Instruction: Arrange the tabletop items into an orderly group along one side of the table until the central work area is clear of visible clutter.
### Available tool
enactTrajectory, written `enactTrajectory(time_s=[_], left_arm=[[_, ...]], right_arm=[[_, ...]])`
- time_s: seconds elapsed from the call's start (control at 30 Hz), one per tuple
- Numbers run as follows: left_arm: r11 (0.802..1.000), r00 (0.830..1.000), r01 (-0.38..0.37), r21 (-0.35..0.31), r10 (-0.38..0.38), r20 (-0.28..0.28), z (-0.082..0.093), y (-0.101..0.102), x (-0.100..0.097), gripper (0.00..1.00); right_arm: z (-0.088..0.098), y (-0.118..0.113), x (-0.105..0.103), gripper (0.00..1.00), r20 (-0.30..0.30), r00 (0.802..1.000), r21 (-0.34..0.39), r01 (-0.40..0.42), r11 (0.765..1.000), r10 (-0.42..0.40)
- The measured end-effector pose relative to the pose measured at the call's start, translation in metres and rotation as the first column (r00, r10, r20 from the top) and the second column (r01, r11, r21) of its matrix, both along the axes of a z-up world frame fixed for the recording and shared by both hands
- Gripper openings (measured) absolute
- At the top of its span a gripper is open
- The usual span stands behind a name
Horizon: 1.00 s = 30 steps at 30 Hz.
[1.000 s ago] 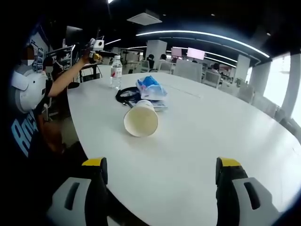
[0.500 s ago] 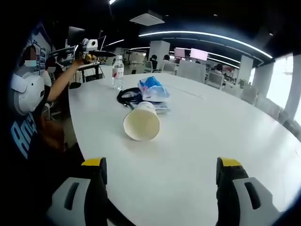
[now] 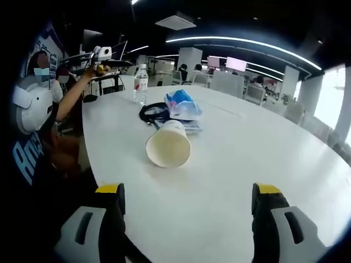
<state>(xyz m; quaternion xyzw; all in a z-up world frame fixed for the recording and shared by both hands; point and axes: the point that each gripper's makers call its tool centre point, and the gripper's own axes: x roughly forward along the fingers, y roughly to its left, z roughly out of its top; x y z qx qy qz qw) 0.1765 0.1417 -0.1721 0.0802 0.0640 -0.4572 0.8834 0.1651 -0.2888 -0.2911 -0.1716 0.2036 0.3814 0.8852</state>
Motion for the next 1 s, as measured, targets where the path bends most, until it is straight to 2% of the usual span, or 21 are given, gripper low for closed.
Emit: enactTrajectory(time_s=[0.4,0.83,0.93,1.0], left_arm=[[1.000,1.000,-0.024,0.012,0.024,-0.003,-0.012,-0.001,-0.016,1.00],[0.998,0.999,-0.046,0.033,0.045,0.022,-0.023,-0.008,-0.039,1.00],[0.999,0.999,-0.039,0.030,0.038,0.019,-0.026,-0.010,-0.044,1.00],[0.999,0.999,-0.045,0.028,0.044,0.019,-0.029,-0.010,-0.046,1.00]], right_arm=[[0.003,0.003,0.007,0.86,0.015,1.000,0.022,0.005,1.000,-0.005],[0.008,0.002,0.014,0.85,0.034,0.999,0.030,0.025,0.999,-0.026],[0.016,0.004,0.018,0.84,0.051,0.998,0.083,0.037,0.996,-0.041],[0.017,0.004,0.019,0.84,0.056,0.998,0.082,0.037,0.996,-0.041]])
